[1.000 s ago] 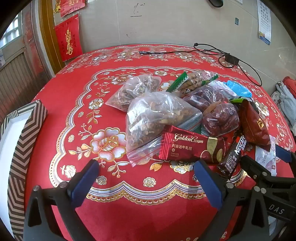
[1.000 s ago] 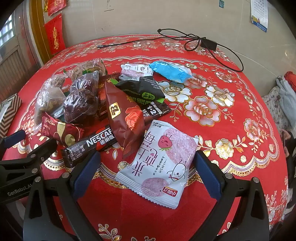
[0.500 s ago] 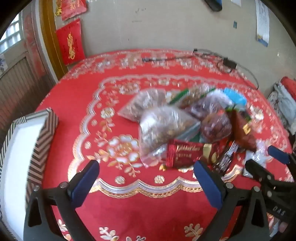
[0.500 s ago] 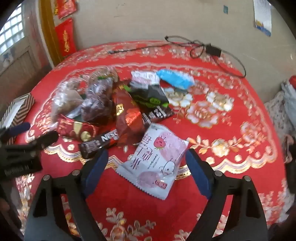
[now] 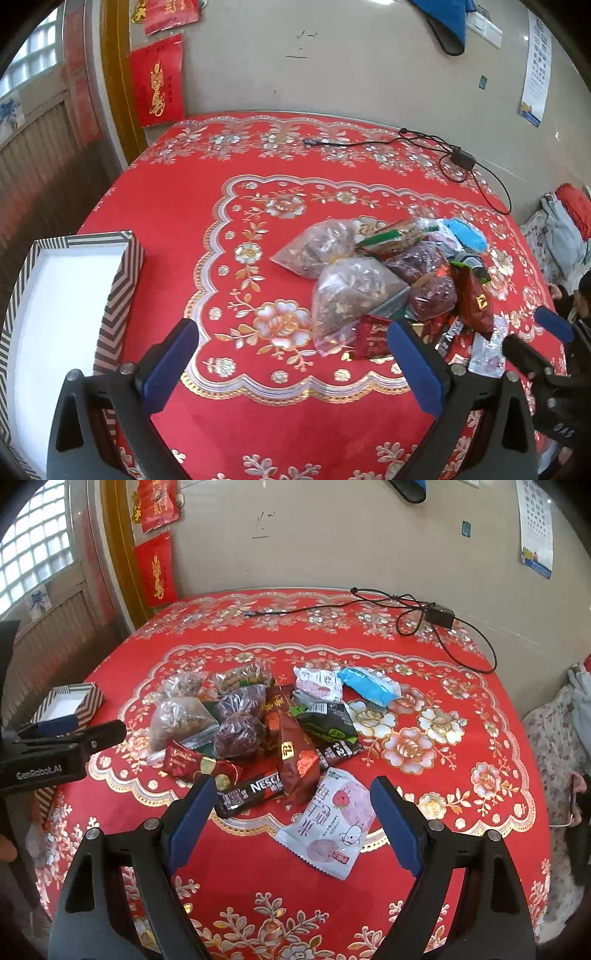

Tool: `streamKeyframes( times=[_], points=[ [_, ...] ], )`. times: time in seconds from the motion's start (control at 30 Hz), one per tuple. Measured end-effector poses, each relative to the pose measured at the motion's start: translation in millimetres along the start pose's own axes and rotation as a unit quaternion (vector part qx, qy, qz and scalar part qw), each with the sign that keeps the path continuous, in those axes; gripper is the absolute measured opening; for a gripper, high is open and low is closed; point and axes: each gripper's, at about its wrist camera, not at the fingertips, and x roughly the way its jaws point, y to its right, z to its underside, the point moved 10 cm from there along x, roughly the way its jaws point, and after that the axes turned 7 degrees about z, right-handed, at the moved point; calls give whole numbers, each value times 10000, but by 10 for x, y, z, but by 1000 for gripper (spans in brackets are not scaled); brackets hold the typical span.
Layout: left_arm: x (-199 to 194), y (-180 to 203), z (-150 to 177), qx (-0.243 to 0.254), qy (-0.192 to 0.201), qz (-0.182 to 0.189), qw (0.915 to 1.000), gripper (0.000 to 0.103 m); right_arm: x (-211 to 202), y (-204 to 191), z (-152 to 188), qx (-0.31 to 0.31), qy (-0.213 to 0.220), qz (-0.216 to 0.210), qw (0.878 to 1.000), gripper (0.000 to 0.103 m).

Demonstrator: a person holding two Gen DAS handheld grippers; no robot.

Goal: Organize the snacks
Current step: 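Reach the left tool to the clear nut bag while the right tool reaches the brown-red bag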

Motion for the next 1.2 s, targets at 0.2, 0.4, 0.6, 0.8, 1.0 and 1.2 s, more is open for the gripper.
streamKeyframes(
  times=[0.2,0.4,0.6,0.8,1.0,1.2],
  points=[
    [44,-88,-35,-64,-28,16,10000,103,25,-51,-34,12,-44,-69,10000,86],
    [110,-108,-102,-218,-76,56,9997,103,51,-111,-83,-122,-48,-109,9999,86],
    [148,-57,-170,-187,-61,40,9998,103,78,-87,-104,-111,-73,-135,9998,86],
    [192,-42,-212,-255,-55,38,9997,103,106,-94,-129,-97,-98,-168,9998,86],
    [238,-37,-236,-273,-74,-29,9996,103,135,-81,-114,-90,-146,-183,9997,86],
    [293,-39,-246,-309,-112,-107,9994,103,157,-59,-122,-93,-153,-181,9997,86]
  ],
)
